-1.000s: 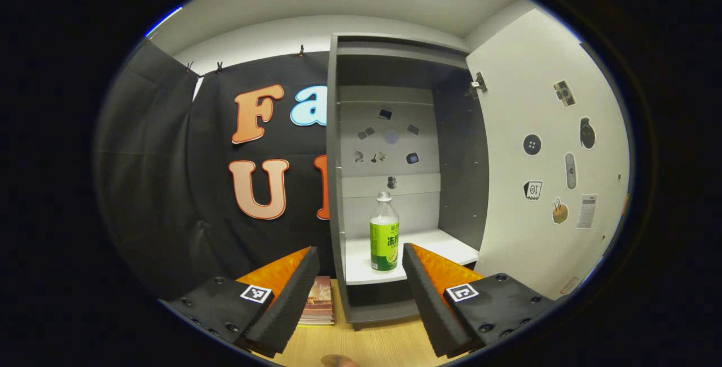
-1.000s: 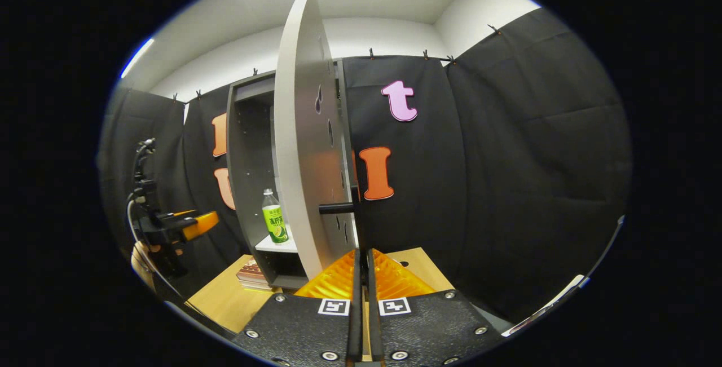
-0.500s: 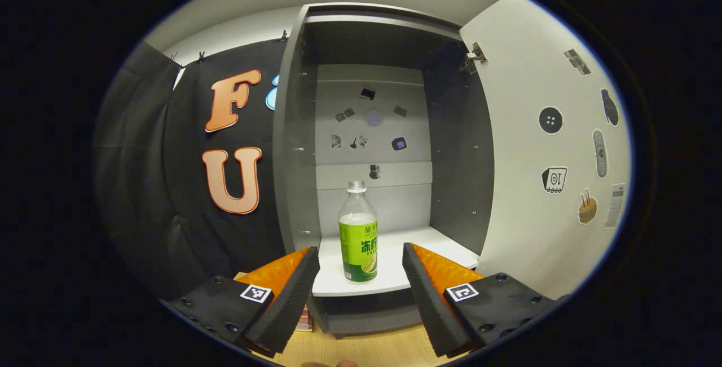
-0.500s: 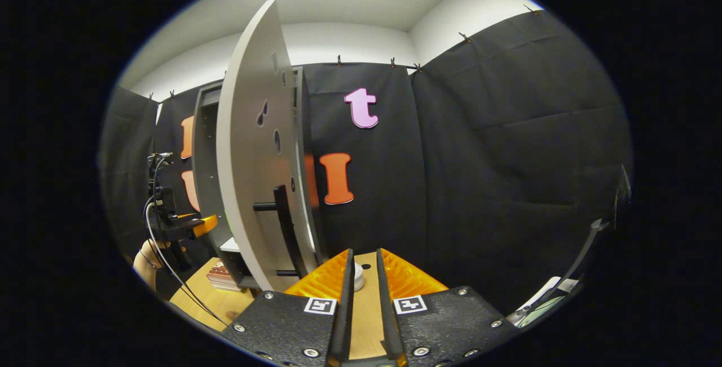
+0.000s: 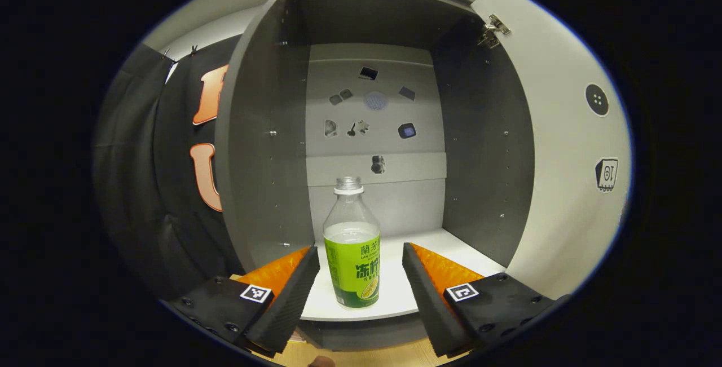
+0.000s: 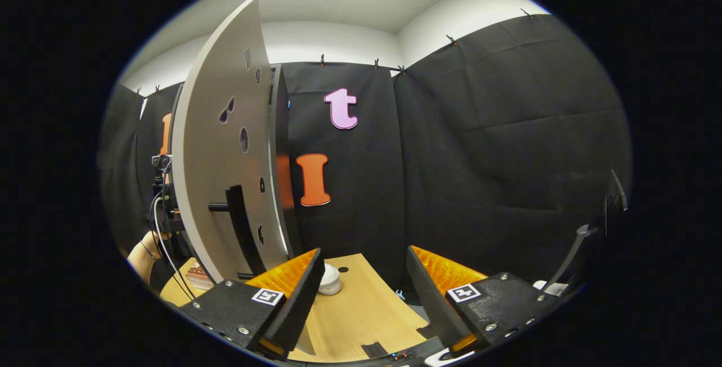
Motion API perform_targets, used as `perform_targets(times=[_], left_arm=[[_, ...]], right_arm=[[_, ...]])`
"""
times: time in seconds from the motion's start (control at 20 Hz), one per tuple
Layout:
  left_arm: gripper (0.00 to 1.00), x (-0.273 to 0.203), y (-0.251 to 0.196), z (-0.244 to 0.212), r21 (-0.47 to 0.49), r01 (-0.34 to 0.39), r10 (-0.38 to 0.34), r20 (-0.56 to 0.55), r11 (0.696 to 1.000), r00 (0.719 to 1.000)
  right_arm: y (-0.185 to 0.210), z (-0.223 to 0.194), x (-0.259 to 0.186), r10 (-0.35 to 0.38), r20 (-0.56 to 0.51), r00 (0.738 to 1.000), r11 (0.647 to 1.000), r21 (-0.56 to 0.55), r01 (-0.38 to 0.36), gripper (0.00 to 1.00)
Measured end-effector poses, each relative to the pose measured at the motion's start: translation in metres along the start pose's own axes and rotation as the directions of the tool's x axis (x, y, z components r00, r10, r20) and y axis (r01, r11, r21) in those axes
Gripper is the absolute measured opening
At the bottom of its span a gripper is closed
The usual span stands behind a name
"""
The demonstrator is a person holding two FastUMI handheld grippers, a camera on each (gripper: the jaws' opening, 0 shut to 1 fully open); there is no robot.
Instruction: Open the cabinet door with the right hand, grasp the bottle in the cabinet with the left hand and place it on the coaster, then close the cabinet door with the right hand.
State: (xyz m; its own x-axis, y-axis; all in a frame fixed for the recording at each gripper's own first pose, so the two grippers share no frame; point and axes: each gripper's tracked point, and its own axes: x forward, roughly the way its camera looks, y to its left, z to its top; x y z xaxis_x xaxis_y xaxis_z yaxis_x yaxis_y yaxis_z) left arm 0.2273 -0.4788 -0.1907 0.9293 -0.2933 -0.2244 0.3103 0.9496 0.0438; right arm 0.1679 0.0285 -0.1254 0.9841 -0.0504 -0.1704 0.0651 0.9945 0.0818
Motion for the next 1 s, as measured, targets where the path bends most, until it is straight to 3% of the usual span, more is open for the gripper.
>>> perform_targets(times=[0.05, 0.1, 0.55, 0.65, 0.85, 1.0], left_arm=[[0.96, 0.008, 0.003, -0.002, 0.010, -0.008, 0.008, -0.006, 1.000, 1.000], [0.97, 0.014, 0.005, -0.002, 0.014, -0.019, 0.019, -0.007, 1.000, 1.000], [0.96, 0.047, 0.006, -0.011, 0.014, -0.021, 0.021, -0.054, 1.000, 0.998], [0.83, 0.040, 0.003, -0.010, -0.004, -0.010, 0.009, -0.056, 1.000, 0.998], [0.82, 0.025, 0.003, -0.007, -0.031, 0.015, -0.016, -0.055, 0.999, 0.998], [0.82, -0.014, 0.009, 0.000, -0.032, 0.025, -0.026, -0.029, 0.999, 0.999]], right_arm=[[-0.002, -0.002, 0.000, -0.010, -0.007, 1.000, 1.000, 0.000, 0.010, 0.99], [-0.004, -0.003, 0.000, -0.018, -0.011, 1.000, 1.000, 0.001, 0.018, 0.93], [-0.012, -0.009, 0.001, -0.076, -0.046, 0.996, 0.997, 0.016, 0.077, 0.93], [-0.013, -0.009, 0.001, -0.081, -0.049, 0.995, 0.997, 0.015, 0.082, 0.93], [-0.011, -0.008, 0.002, -0.078, -0.042, 0.996, 0.997, 0.019, 0.079, 0.93], [-0.009, -0.006, 0.002, -0.069, -0.037, 0.997, 0.997, 0.024, 0.070, 0.93]])
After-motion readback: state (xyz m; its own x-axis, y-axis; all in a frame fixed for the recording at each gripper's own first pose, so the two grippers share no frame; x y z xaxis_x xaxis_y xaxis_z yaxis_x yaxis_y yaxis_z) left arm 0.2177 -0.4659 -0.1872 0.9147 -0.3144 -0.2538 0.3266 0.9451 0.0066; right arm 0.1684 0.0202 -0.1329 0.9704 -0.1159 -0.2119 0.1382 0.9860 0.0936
